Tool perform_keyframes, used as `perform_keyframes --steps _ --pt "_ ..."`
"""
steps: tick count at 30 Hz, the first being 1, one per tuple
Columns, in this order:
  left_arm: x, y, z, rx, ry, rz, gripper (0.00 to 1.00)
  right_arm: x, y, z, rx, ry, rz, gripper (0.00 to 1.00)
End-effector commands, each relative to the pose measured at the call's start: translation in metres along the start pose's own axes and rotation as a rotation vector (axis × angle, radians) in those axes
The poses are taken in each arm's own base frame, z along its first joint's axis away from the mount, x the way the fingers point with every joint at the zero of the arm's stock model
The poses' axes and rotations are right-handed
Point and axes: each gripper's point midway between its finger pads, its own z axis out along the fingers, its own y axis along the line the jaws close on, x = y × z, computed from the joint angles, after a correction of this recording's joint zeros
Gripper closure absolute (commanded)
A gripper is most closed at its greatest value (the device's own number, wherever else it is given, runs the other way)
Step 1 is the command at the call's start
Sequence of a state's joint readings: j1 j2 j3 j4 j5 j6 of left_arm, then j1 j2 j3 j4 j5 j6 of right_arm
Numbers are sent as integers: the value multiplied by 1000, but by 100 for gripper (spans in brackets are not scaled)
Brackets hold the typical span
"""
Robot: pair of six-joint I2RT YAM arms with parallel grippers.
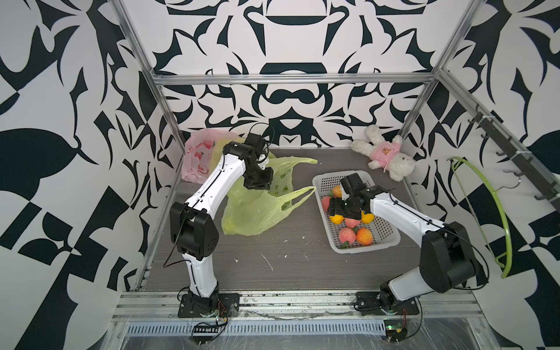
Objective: Place the peach into a plastic bag & tie a knot
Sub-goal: Pick up the plastic bag at the center of the board, then pick up the peach from the basket.
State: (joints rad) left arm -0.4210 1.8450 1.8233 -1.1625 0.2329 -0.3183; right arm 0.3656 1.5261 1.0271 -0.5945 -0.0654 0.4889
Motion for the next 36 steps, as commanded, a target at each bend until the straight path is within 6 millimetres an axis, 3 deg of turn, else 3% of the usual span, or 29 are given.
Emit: perform_keyframes --steps 1,6,9,13,16,20,23,26,31,36 --pt "0 -21 -12 123 -45 -24 100 -4 0 9 5 -7 -6 18" --pt "1 -27 -10 168 -56 -37 100 -7 1 21 13 15 -10 16" --pt "2 -29 -9 190 -52 -40 100 -9 3 26 7 18 -8 20" --pt "3 -32 -9 207 -53 -44 100 -11 7 20 -11 6 -9 41" --pt "3 -35 -13 221 -67 -43 100 -17 9 -10 -28 -60 -6 51" --pt "4 -38 -16 239 -77 -38 100 -27 15 -72 -80 -203 -1 56" --pt "5 -39 -17 250 -76 -37 100 -36 36 -116 -203 -294 -13 58" --pt "6 -43 -20 271 -81 -36 100 -45 64 -145 -335 -344 -30 59" --pt "7 -48 -24 306 -95 -33 100 -66 109 -169 -503 -369 -47 60" --pt "8 -52 -26 333 -104 -34 100 -88 143 -163 -588 -332 -56 59"
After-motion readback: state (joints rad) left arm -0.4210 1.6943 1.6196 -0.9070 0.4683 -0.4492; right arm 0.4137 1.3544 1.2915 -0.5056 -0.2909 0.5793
